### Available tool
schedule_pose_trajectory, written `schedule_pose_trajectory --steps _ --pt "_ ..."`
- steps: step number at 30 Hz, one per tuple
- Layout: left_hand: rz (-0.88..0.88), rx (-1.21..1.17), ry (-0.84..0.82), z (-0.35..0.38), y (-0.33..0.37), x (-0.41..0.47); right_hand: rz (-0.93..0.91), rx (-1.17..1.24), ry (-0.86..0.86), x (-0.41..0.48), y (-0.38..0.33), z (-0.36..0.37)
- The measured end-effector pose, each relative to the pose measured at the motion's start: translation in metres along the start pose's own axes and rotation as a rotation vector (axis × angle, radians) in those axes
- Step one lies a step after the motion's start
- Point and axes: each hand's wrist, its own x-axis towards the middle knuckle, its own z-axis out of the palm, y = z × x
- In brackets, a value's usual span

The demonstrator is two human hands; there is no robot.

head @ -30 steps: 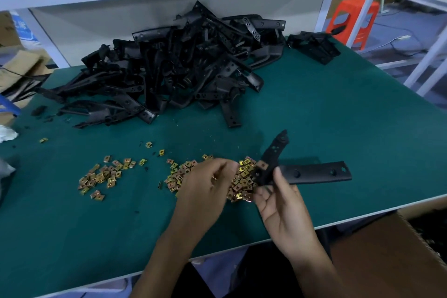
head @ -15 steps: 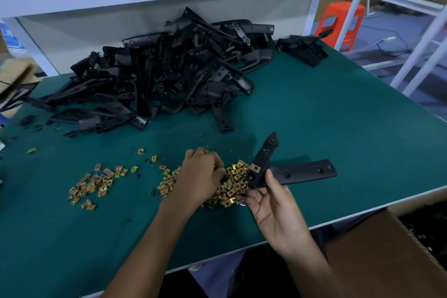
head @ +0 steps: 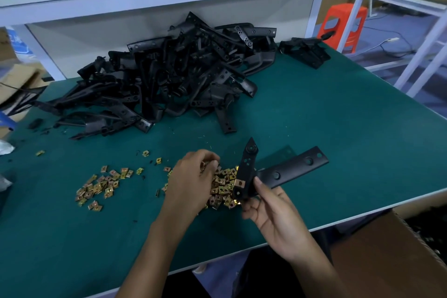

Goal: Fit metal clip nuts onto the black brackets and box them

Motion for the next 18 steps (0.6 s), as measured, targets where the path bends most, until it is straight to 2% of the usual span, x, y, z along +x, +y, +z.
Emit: schedule_pose_trajectory --steps 2,4,6,11,18 --pt "-0.066 -0.314 -0.016 -0.001 0.007 -0.002 -0.017 -0.023 -0.021 0.001 0.003 -0.002" --pt "-0.168 -0.652 -0.102 -0.002 0.019 -0.006 -0.033 -0.047 -0.059 0.002 0.005 -0.004" --pt "-0.225 -0.803 -0.164 -0.002 0.025 -0.009 -0.038 -0.067 -0.082 0.002 0.007 -0.005" --pt "-0.309 -0.984 -0.212 -0.005 0.026 -0.012 -0.053 -0.094 -0.109 0.002 0.009 -0.006" --pt "-0.281 -0.884 -0.235 -0.006 0.02 -0.015 -0.112 -0.17 -0.106 0.0 0.008 -0.003"
